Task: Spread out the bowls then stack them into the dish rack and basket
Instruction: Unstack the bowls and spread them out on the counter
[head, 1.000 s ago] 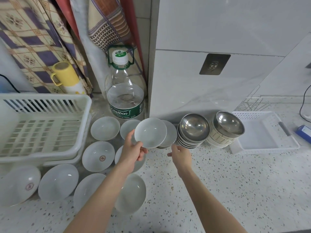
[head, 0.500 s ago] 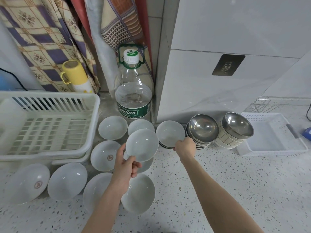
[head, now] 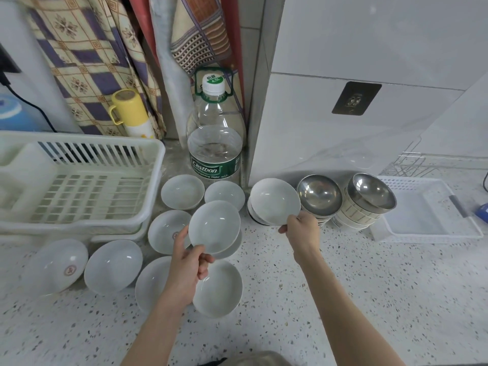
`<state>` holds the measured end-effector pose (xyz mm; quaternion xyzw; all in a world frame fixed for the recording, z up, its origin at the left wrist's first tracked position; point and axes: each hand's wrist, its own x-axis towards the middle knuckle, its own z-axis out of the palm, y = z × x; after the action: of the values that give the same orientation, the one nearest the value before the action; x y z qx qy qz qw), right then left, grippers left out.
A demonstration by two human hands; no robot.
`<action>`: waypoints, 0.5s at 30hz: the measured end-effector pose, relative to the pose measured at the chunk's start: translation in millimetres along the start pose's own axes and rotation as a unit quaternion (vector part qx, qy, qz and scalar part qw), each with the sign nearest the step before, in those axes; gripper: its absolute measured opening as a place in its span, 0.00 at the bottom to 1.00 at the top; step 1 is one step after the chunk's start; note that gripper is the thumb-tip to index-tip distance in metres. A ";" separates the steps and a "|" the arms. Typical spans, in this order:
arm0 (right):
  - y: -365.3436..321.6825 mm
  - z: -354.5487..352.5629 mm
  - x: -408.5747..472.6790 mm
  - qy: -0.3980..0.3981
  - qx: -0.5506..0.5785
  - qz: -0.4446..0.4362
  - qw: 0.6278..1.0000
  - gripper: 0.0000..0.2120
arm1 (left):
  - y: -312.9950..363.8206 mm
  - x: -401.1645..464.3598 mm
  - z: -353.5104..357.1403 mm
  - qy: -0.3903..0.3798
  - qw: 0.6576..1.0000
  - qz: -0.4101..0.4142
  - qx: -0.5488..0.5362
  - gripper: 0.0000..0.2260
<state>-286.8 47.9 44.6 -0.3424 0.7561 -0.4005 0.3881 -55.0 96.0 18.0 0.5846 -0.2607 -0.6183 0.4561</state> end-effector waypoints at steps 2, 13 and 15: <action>10.6 -10.7 -15.2 -0.018 0.033 0.005 0.999 0.11 | -1.0 -2.6 -1.8 0.001 1.000 0.008 0.000 0.22; 83.9 -26.5 -47.3 -0.093 -0.053 0.062 0.992 0.13 | -28.4 -32.7 -10.1 -0.016 1.000 0.005 -0.013 0.23; 87.9 -23.7 -42.8 -0.097 -0.072 0.065 0.991 0.13 | -33.0 -38.2 -12.2 -0.014 1.000 0.003 -0.008 0.23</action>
<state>-305.5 130.5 -9.8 -0.3568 0.7626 -0.2841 0.4588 -55.6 146.5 6.1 0.5719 -0.2637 -0.6270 0.4586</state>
